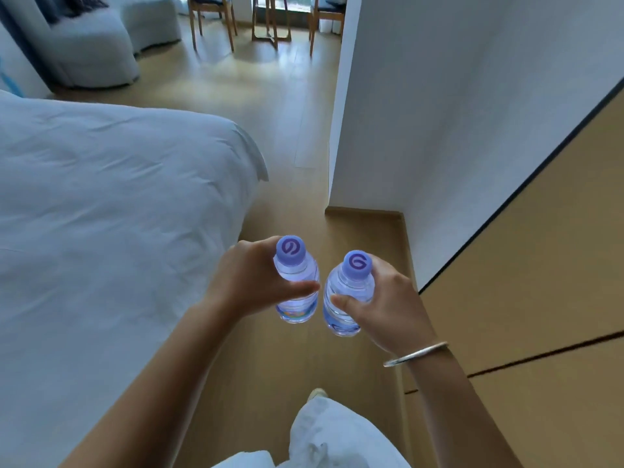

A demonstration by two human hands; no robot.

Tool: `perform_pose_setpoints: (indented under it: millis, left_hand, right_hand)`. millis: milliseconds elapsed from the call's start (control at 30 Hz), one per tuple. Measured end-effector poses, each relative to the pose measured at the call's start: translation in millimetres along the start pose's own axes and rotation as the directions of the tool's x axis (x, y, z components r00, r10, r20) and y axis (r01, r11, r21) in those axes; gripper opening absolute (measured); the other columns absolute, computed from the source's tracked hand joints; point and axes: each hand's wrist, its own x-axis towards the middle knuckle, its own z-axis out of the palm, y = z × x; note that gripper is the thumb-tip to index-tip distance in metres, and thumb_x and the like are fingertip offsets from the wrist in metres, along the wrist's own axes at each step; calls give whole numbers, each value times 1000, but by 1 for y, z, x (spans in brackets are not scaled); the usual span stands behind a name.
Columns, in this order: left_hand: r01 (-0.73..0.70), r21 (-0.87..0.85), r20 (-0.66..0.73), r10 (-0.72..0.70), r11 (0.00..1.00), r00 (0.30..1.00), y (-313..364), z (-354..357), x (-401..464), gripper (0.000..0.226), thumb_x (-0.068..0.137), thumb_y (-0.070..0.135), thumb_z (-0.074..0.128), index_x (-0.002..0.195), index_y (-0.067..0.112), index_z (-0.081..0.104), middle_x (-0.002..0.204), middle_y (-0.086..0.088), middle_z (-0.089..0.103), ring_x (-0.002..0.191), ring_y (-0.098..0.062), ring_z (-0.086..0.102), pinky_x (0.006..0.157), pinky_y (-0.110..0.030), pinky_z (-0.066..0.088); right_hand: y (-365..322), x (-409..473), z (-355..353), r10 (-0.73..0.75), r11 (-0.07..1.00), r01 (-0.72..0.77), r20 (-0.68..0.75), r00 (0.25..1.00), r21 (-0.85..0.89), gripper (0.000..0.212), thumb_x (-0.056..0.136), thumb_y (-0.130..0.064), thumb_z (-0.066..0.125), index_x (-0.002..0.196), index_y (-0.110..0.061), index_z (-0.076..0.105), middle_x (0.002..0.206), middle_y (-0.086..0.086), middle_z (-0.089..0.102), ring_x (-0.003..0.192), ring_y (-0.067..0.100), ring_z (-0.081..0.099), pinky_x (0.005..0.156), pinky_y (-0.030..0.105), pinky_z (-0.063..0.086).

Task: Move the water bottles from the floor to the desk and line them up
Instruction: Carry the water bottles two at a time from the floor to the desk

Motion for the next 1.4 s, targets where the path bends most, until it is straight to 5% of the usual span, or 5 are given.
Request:
perform_pose_setpoints:
  millis: [333,667,867,1233,1400]
  left_hand:
    - [35,28,-133,-31,999,991,-12,-14,176,61,42,73,51,83,31,68,63,16,60,70,-15,62,59,-18,43]
    - [-11,37,-73,14,999,997,-76,-53,371,31,50,68,62,62,47,42,56,24,49,61,-10,56,54,-11,36]
    - [-34,44,-62,37,998,997,-111,-92,492,39,56,58,79,70,43,46,61,20,53,60,-6,53,56,-10,35]
    - [-21,94,-79,28,995,996,-168,-118,679,38,62,55,77,84,30,58,73,11,57,67,-12,51,55,-11,32]
    - [-33,89,-88,41,995,995,-190,-119,788,38,60,59,76,79,32,58,65,14,56,62,-12,51,54,-16,35]
  right_hand:
    - [2,200,-20,-97,995,97,62,993,-2,42,70,-35,76,107,-27,58,97,-7,63,90,15,61,82,40,53]
    - [-33,408,12,-115,993,116,77,990,-10,38,71,-34,76,104,-25,60,95,-5,65,87,16,62,80,39,53]
    - [-68,527,29,-98,995,98,38,994,2,38,72,-33,76,106,-22,60,95,-4,65,87,16,62,79,32,52]
    - [-95,722,48,-120,992,121,28,992,-20,43,74,-32,76,111,-20,59,96,-5,63,87,13,59,76,20,45]
    - [-92,832,55,-138,990,137,32,990,9,43,73,-33,76,110,-21,59,95,-7,63,89,16,62,80,32,52]
